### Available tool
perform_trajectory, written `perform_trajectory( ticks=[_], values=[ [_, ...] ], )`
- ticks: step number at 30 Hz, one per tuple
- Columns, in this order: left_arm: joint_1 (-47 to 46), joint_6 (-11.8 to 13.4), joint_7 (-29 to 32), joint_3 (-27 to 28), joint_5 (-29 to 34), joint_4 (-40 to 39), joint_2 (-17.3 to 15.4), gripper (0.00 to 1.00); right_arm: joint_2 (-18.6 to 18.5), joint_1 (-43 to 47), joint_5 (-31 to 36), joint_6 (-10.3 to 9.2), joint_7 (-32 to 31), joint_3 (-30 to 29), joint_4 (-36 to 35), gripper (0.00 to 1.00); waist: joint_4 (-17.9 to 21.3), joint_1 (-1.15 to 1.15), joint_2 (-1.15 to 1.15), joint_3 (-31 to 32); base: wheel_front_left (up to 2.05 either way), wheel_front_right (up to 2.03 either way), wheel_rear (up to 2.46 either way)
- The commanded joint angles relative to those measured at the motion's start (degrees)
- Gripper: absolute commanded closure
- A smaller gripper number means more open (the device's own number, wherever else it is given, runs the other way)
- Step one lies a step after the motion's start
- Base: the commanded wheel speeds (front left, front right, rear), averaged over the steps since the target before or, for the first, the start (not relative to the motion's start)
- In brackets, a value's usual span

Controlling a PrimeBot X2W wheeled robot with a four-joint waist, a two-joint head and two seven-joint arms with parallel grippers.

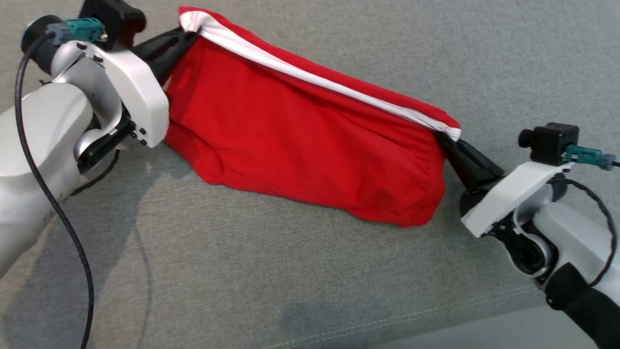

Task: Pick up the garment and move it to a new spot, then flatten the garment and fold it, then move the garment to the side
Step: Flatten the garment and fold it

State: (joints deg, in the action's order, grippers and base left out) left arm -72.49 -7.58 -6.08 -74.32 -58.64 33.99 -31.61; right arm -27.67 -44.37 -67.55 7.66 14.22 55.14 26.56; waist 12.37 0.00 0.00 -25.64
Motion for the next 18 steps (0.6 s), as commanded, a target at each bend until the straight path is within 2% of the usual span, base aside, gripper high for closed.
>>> perform_trajectory(
  ticks=[1, 8, 9, 10, 11, 18],
  values=[
    [-3.2, 0.1, -0.2, 1.8, -0.6, 0.6, -1.7, 1.00, -0.1, 1.0, 0.7, -0.17, 0.8, -0.4, -1.2, 1.00, 1.4, 0.00, 0.00, -1.4, 0.00, 0.00, 0.00],
    [-3.4, 0.1, -0.3, 1.2, -0.8, 4.5, -1.1, 1.00, 2.4, 0.4, 2.1, -0.17, 0.8, 0.6, -2.2, 1.00, 3.1, 0.00, 0.00, -3.5, 0.00, 0.00, 0.00],
    [-3.4, 0.1, -0.5, 1.1, -0.8, 4.8, -1.0, 0.93, 2.5, 0.3, 2.1, -0.17, 0.8, 0.6, -2.3, 0.88, 3.2, 0.00, 0.00, -3.6, 0.00, 0.00, 0.00],
    [-3.4, 0.1, -0.9, 1.1, -0.7, 5.2, -0.9, 0.62, 2.6, 0.2, 2.0, -0.17, 0.8, 0.3, -2.5, 0.52, 3.2, 0.00, 0.00, -3.7, 0.00, 0.00, 0.00],
    [-3.3, 0.1, -1.2, 1.1, -0.5, 5.5, -0.8, 0.00, 2.8, 0.2, 1.9, -0.17, 0.8, -0.3, -2.8, 0.00, 3.1, 0.00, 0.00, -3.7, 0.00, 0.00, 0.00],
    [-1.5, 0.1, -4.4, 1.0, -0.2, 6.8, 0.1, 0.00, 1.1, 2.2, 3.7, -0.17, 0.8, -4.3, -3.0, 0.00, 1.4, 0.00, 0.00, -1.9, 0.00, 0.00, 0.00]
  ],
)
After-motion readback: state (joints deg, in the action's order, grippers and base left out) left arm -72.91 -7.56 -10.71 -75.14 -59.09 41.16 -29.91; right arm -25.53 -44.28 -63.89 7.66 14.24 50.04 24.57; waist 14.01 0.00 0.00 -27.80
